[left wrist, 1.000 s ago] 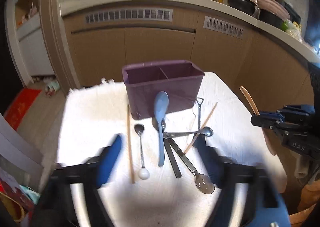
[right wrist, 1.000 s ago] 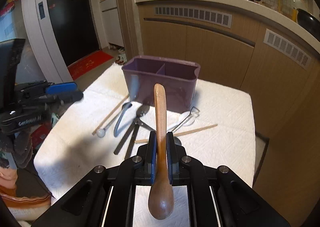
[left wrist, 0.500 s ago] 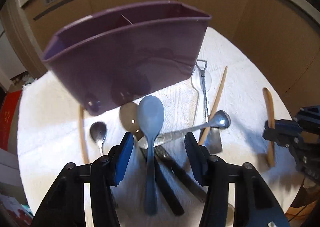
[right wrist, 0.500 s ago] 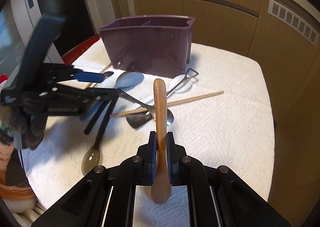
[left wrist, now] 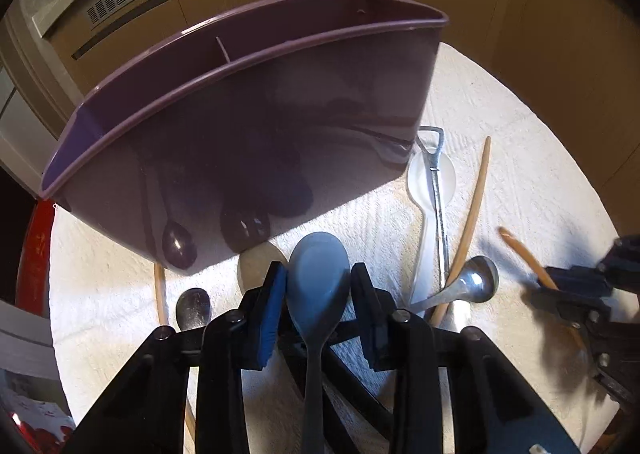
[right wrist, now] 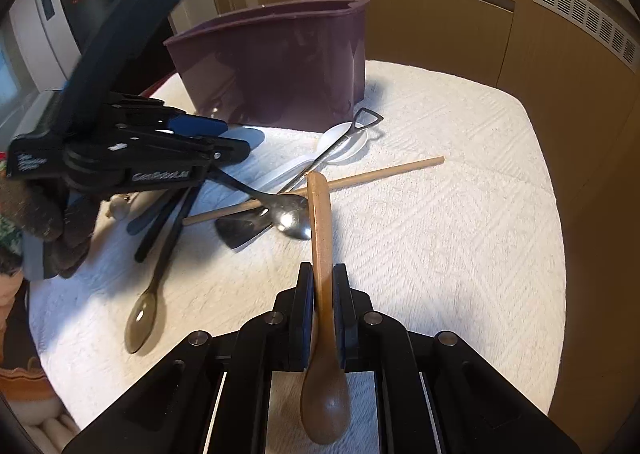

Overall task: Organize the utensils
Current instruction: 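Lift the wooden spoon with the right tool while the left tool lifts the blue spoon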

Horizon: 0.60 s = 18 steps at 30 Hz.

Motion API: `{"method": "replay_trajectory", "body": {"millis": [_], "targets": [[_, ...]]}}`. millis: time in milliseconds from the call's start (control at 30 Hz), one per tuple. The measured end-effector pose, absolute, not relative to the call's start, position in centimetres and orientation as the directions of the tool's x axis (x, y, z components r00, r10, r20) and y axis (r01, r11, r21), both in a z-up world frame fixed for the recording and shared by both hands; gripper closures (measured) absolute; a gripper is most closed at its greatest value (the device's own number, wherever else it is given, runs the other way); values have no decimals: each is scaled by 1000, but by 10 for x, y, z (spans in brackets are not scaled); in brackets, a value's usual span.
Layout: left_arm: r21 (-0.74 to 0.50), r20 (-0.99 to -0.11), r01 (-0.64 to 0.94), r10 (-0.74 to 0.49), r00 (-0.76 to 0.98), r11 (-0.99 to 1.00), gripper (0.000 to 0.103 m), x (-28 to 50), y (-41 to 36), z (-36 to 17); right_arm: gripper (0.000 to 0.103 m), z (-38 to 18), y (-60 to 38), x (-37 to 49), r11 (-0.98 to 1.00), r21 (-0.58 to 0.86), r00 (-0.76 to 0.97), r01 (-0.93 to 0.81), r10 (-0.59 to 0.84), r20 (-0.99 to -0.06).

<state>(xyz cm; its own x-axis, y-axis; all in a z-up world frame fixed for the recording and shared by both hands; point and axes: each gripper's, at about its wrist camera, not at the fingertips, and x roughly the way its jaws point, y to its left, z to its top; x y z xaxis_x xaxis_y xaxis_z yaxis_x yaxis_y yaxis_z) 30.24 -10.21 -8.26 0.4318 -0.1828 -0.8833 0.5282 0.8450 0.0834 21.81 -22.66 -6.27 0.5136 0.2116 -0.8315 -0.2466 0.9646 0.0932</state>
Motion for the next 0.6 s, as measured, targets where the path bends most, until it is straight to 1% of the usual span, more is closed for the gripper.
{"method": "replay_trajectory", "body": {"millis": [67,167,333,467,600], "targets": [[86,-880,526,-183,438,846,73,296,-103,-81,92,-70,-224,226,965,85,491,-248,201,-848],[64,-877,514,-198,438,856,73,286,-94,-78,92,-70,-223,230,965,77,492,-252,197,-848],[26,-843,475,-236,483,879,73,255,-62,-60,93,-63,-222,227,966,98,466,-240,203,-861],[40,-774,454,-260,577,890,73,222,-33,-26,93,-33,-222,205,972,77,530,-224,187,-827],[20,-674,420,-298,676,907,74,205,-7,31,93,19,-220,185,976,62,624,-207,181,-760]]}}
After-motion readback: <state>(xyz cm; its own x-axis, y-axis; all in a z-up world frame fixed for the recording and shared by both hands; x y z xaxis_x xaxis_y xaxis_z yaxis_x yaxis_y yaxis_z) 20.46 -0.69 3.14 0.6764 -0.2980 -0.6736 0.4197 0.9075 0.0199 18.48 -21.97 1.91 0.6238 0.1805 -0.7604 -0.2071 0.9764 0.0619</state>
